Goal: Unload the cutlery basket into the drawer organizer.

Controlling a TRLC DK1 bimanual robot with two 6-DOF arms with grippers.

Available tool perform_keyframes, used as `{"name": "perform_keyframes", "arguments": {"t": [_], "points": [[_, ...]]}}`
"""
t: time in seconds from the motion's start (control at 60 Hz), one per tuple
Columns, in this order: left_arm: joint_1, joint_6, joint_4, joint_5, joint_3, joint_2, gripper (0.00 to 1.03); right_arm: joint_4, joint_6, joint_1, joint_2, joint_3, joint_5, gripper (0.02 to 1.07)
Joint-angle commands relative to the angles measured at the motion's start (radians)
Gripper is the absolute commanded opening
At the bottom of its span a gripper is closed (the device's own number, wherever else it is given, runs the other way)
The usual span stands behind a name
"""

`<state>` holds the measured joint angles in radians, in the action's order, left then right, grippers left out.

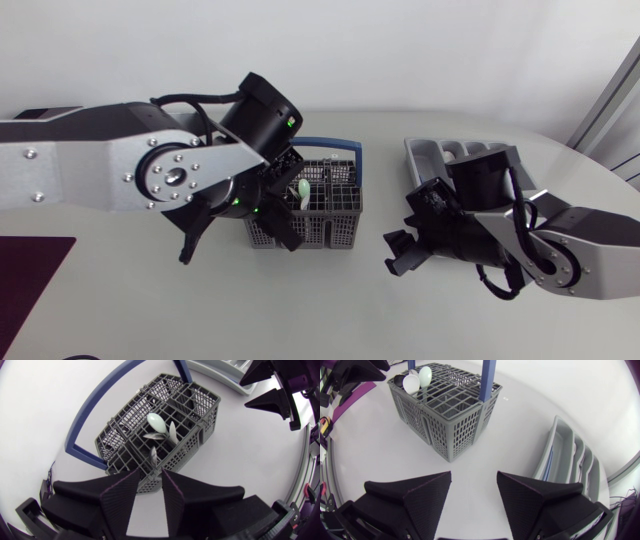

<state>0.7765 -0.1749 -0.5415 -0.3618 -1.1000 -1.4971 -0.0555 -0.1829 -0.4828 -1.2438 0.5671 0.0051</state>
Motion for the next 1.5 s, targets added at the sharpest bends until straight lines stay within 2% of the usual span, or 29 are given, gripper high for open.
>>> {"name": "perform_keyframes", "arguments": {"t": [0.0, 0.283, 0.667, 1.05, 1.183, 1.483], "points": [[0.02, 0.029, 0.0, -0.022, -0.037, -0.032, 0.48, 0.006, 0.025, -0.007, -0.014, -0.026, 0.006, 0.69], [0.061, 0.035, 0.011, -0.103, -0.055, -0.075, 0.48, 0.019, 0.028, -0.007, -0.016, -0.038, 0.006, 0.69], [0.06, 0.035, 0.031, -0.146, -0.07, -0.124, 0.48, 0.022, 0.03, -0.007, -0.019, -0.035, 0.006, 0.69], [0.058, 0.031, 0.101, -0.233, -0.057, -0.186, 0.47, 0.032, 0.031, -0.007, -0.025, -0.036, 0.006, 0.69], [0.056, 0.032, 0.114, -0.238, -0.049, -0.195, 0.3, 0.036, 0.031, -0.007, -0.025, -0.038, 0.006, 0.69], [0.058, 0.031, 0.127, -0.279, -0.034, -0.232, 0.23, 0.04, 0.033, -0.007, -0.031, -0.038, 0.006, 0.69]]}}
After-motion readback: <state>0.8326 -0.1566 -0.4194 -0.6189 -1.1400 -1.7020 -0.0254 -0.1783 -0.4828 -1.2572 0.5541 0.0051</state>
